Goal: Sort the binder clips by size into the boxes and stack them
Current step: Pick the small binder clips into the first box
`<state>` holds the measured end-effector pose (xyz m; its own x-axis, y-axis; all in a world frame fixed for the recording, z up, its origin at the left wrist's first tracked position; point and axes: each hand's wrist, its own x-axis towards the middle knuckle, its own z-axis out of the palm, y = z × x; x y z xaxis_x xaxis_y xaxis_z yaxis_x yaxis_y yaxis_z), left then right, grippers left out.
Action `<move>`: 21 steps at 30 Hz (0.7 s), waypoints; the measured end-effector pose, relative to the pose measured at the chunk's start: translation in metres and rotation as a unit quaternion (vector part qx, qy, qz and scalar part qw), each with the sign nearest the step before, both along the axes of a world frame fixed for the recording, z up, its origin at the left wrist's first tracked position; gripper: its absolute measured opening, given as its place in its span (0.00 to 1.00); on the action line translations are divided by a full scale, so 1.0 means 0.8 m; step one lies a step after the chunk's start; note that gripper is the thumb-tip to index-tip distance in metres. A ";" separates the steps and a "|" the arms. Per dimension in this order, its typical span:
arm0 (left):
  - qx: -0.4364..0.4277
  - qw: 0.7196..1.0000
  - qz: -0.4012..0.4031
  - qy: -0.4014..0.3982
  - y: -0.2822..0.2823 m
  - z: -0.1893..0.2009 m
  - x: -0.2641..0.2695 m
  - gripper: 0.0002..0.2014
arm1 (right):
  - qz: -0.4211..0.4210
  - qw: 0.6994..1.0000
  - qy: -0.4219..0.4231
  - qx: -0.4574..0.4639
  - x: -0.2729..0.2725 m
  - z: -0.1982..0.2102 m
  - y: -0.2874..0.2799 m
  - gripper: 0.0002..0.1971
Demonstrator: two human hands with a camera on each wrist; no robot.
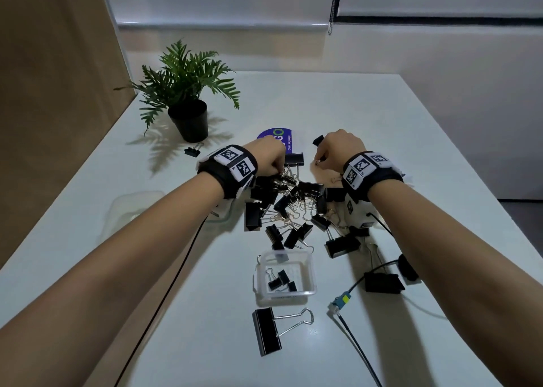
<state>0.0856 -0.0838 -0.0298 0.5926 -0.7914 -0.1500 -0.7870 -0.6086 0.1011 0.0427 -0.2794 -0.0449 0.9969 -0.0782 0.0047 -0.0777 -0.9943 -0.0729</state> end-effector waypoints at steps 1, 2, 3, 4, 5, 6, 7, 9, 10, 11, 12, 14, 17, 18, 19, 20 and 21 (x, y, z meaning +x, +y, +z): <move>0.001 1.000 0.001 0.008 0.002 0.000 -0.001 0.10 | 0.001 1.000 -0.002 0.018 -0.002 0.000 -0.001 0.06; 0.002 1.000 0.003 0.013 0.003 -0.001 -0.001 0.10 | 0.001 1.000 -0.004 0.030 -0.004 0.000 -0.002 0.05; 0.004 1.000 0.006 0.013 0.005 -0.003 -0.001 0.11 | 0.002 0.999 -0.006 0.036 -0.007 0.000 -0.003 0.05; 0.006 1.000 0.006 0.006 0.006 -0.005 -0.001 0.12 | 0.006 0.999 -0.008 0.040 -0.010 0.001 -0.004 0.05; 0.010 1.000 0.004 -0.008 0.007 -0.008 -0.002 0.12 | 0.012 0.999 -0.011 0.044 -0.013 0.002 -0.006 0.05; 0.014 1.000 -0.002 -0.025 0.008 -0.010 -0.003 0.12 | 0.018 0.999 -0.014 0.049 -0.017 0.003 -0.007 0.05; 0.016 0.999 -0.006 -0.039 0.008 -0.012 -0.004 0.12 | 0.022 0.998 -0.015 0.056 -0.020 0.004 -0.009 0.05; 0.012 0.999 -0.005 -0.048 0.010 -0.015 -0.004 0.11 | 0.029 0.997 -0.013 0.069 -0.024 0.005 -0.011 0.05; 0.010 0.999 -0.003 -0.048 0.011 -0.016 -0.004 0.11 | 0.033 0.997 -0.009 0.074 -0.026 0.005 -0.012 0.05; 0.010 0.999 0.001 -0.046 0.011 -0.017 -0.005 0.11 | 0.037 0.996 -0.005 0.078 -0.028 0.005 -0.014 0.05; 0.010 0.999 0.008 -0.043 0.012 -0.017 -0.005 0.11 | 0.039 0.996 -0.002 0.084 -0.029 0.005 -0.015 0.05; 0.006 0.999 0.020 -0.038 0.011 -0.016 -0.005 0.13 | 0.042 0.994 -0.004 0.099 -0.032 0.005 -0.018 0.05; 0.012 0.999 -0.002 -0.042 0.009 -0.014 -0.008 0.18 | 0.040 0.991 -0.007 0.125 -0.037 0.005 -0.021 0.05; 0.017 0.999 -0.007 -0.041 0.008 -0.013 -0.009 0.19 | 0.039 0.991 -0.006 0.131 -0.038 0.005 -0.022 0.05; 0.021 0.999 -0.006 -0.040 0.007 -0.013 -0.010 0.18 | 0.041 0.990 -0.005 0.135 -0.040 0.005 -0.023 0.05; 0.020 0.999 0.000 -0.039 0.006 -0.013 -0.010 0.17 | 0.042 0.990 -0.004 0.138 -0.041 0.005 -0.024 0.05; 0.018 0.999 0.007 -0.040 0.004 -0.013 -0.010 0.16 | 0.043 0.989 -0.004 0.140 -0.042 0.005 -0.025 0.05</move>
<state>0.0772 -0.0807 -0.0398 0.6149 -0.7780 -0.1290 -0.7831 -0.6216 0.0159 0.0089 -0.2997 -0.0408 1.0000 0.0065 0.0031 0.0072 -0.9382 -0.3461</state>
